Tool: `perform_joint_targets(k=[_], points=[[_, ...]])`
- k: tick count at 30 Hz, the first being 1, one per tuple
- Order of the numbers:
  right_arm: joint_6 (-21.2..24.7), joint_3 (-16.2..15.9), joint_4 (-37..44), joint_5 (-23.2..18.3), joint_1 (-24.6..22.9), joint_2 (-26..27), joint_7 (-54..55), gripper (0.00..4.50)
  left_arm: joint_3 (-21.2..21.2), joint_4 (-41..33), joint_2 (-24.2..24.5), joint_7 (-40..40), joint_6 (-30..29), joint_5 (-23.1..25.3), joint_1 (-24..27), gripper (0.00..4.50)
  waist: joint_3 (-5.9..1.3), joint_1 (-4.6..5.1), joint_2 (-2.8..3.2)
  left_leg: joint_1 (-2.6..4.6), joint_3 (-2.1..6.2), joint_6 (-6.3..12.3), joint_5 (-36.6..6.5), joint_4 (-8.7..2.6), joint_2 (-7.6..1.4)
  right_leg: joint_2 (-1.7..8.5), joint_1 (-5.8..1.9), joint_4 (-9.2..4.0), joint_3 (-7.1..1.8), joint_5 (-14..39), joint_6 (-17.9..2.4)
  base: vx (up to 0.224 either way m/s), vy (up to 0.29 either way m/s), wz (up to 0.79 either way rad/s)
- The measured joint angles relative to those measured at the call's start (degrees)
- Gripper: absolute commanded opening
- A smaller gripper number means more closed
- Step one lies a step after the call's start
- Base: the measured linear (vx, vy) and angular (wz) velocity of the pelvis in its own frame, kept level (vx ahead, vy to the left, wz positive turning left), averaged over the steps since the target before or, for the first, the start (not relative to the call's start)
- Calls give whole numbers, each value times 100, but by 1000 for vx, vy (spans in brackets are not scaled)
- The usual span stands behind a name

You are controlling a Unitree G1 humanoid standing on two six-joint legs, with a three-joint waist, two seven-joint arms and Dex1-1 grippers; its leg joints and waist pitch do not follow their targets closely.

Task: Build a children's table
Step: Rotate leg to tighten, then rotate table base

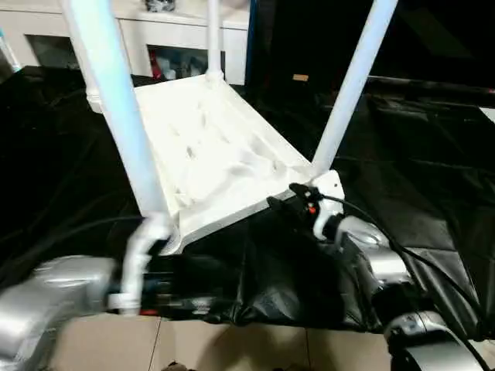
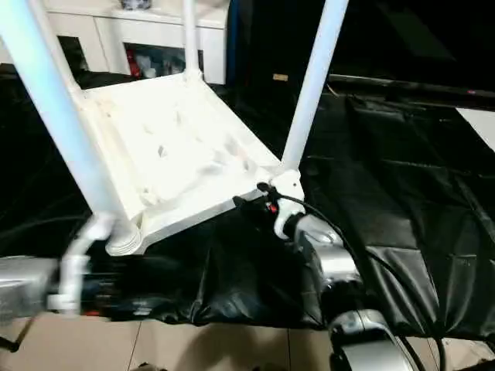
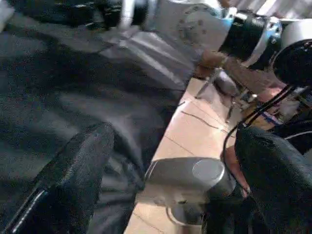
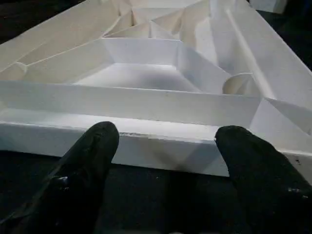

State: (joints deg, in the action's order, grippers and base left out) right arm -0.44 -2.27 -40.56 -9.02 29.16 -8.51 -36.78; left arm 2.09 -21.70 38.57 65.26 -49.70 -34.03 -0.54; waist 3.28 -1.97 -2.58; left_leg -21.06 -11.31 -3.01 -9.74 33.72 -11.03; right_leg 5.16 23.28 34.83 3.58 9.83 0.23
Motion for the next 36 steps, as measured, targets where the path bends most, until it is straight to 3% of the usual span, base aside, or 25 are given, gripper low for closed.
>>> perform_joint_targets(k=[9, 15, 20, 22, 25, 27, 36], points=[[157, -21, 309, -11, -319, -107, -106, 372, 933, 655, 1208, 375, 391, 186, 471, 445, -4, -31, -10, 1, 6, 0, 0, 0, 2, -4, -1, 0, -4, 6, 9, 0, 0, 0], [173, -19, 439, 3, -509, -173, -49, 372, 1050, 1575, 1458, 223, 1027, 699, 159, 445, -4, -76, -11, 5, 5, 0, 0, 1, 3, -3, -3, -1, -9, 6, 8, 0, 0, 0], [250, 51, 415, 102, -538, -226, 379, 372, 860, 2024, 1010, -38, 1869, 984, -598, 445, -3, -167, -9, 12, 2, -1, 0, 3, 5, -2, -12, 1, -14, 1, 1, 0, 0, 0], [245, 84, 382, 154, -538, -239, 510, 372, 758, 2087, 858, -120, 1960, 1015, -716, 445, -5, -159, -13, 15, 2, -1, 0, 3, 4, -2, -13, 6, -15, 0, -2, 0, 0, 0], [237, 186, 81, 307, -438, -257, 940, 372, 598, 2283, 130, -273, 2128, 973, -1232, 445, -2, -189, -8, 12, 0, -2, 1, 6, 6, -1, -12, 8, -18, -4, -8, 0, 0, 0], [210, 184, 57, 316, -394, -210, 1047, 372, 423, 2285, 22, -290, 2135, 898, -1319, 445, -4, -141, -10, 15, 0, -2, 1, 5, 5, -2, -11, 12, -17, -13, -22, 0, 0, 0], [-23, 183, -961, 549, 353, -85, 1449, 372, -323, 2323, -1217, -277, 2221, 711, -1933, 445, -6, -156, -21, 5, -2, -4, 2, 8, 5, 0, -5, 13, -16, -16, -28, 0, 0, 0]])
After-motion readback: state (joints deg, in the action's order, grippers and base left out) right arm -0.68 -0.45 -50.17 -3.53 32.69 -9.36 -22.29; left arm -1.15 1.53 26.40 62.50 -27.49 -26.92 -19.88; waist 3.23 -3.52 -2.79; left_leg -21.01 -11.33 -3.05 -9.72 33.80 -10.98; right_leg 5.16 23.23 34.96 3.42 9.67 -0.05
